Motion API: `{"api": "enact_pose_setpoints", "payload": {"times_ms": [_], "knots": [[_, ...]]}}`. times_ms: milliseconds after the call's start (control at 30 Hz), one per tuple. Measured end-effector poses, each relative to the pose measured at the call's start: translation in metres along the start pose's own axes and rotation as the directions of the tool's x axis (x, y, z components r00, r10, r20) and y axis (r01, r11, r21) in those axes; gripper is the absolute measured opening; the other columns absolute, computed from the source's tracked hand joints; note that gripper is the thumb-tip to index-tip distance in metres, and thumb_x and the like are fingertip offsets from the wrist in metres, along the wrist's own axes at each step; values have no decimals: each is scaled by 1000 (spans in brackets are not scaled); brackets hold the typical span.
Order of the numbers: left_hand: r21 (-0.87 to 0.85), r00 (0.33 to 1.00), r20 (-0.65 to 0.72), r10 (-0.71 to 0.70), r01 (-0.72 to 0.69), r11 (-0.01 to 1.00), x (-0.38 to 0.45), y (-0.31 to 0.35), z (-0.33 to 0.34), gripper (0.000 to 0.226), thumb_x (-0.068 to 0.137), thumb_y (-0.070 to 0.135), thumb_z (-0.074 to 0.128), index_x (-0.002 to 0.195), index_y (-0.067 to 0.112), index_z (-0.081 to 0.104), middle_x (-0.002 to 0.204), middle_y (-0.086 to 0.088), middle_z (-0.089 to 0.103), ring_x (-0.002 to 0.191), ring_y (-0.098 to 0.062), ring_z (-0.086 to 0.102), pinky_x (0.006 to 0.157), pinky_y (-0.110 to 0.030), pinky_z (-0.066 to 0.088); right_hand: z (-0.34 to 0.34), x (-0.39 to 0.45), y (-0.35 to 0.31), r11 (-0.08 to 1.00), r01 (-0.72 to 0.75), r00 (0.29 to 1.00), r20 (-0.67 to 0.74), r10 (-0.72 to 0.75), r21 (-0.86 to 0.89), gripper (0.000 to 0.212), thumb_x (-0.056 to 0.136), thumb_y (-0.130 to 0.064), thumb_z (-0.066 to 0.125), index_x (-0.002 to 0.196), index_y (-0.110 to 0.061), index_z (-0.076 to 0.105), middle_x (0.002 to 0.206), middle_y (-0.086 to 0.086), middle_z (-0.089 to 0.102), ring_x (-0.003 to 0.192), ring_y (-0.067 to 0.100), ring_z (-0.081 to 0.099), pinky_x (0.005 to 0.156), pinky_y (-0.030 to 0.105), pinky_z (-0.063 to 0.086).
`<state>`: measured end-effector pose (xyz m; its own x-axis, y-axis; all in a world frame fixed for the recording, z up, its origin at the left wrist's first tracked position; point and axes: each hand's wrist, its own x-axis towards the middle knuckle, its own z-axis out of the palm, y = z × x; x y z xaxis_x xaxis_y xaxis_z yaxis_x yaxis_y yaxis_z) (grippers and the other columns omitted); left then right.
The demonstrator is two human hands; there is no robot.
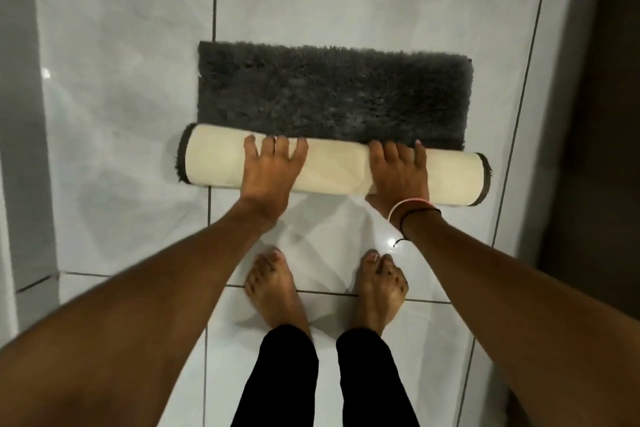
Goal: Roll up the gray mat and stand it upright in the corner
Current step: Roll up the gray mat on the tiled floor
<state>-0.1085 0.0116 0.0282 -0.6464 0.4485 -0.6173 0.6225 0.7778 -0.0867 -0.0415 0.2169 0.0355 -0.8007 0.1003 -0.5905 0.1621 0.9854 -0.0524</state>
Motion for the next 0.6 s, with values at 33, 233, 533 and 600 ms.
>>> {"api": "enact_pose_setpoints", "payload": {"times_ms": [33,233,533,600], "knots": [[-24,999,38,2,-1,1000,-12,6,4,106,79,30,79,151,19,3,154,-19,30,141,-37,34,123,-60,22,4,-9,-1,1000,4,999,36,-4,5,87,76,-27,79,147,-15,32,142,11,48,136,34,42,125,60,14],[-218,976,219,0,49,975,-83,44,34,95,80,25,79,154,22,19,146,-13,46,135,-33,43,120,-57,29,30,-59,-1,998,65,959,279,-58,-17,82,77,-26,78,146,-20,34,142,8,48,139,31,39,126,61,8],[-417,956,-168,-239,151,897,-90,43,22,90,82,5,74,158,20,27,157,-19,36,147,-37,34,121,-58,30,20,-84,-4,984,155,976,-139,-166,-85,73,91,-23,61,155,-9,31,161,24,32,149,43,31,121,64,23],[-391,976,-138,-170,104,914,-94,48,26,96,87,20,72,162,17,12,168,-21,15,156,-40,14,124,-61,23,22,-74,-5,976,181,983,0,-183,-120,96,92,-44,59,160,-7,3,168,26,2,156,45,3,125,63,12]]}}
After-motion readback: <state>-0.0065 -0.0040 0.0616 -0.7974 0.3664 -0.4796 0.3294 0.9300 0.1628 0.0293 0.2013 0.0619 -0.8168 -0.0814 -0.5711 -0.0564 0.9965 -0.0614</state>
